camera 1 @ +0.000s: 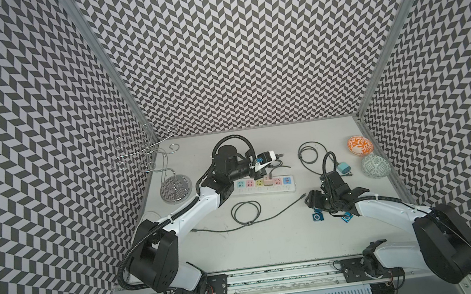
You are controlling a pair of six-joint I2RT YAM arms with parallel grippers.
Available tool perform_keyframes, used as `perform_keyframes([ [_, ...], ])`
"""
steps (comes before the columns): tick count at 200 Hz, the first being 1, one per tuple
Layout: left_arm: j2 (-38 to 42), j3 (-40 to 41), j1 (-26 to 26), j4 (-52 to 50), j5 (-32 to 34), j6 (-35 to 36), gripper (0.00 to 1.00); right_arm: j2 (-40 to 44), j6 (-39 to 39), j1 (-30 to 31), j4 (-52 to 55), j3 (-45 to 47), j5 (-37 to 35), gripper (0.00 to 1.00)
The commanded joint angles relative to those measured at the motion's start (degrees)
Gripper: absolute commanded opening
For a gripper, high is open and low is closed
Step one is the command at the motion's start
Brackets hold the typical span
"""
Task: Charge mp3
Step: Adjust the mp3 player at the center of the board.
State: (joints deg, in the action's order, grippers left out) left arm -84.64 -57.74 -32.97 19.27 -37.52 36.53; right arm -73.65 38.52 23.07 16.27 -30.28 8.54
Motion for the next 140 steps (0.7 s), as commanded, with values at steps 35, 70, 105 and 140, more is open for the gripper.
perform_keyframes([
  [35, 0.02, -0.01, -0.24, 0.59, 0.08, 0.57, 0.00, -0.22, -2.38, 1.00, 4.86, -2.86, -5.62, 0.71],
  [70, -0.12, -0.05, -0.25, 0.76, 0.08, 0.70, 0.00, -0.14, -5.94, 1.35, 8.17, -4.80, -8.63, 0.71],
  [105, 0.05, 0.50, -0.25, 1.25, 0.17, 0.73, 0.00, -1.42, -7.66, 4.52, 9.41, -6.26, -10.98, 0.66],
  [140, 0.27, 1.12, -0.25, 1.69, 0.34, 0.87, 0.00, -4.25, -6.83, 7.17, 10.71, -7.07, -14.55, 0.66],
])
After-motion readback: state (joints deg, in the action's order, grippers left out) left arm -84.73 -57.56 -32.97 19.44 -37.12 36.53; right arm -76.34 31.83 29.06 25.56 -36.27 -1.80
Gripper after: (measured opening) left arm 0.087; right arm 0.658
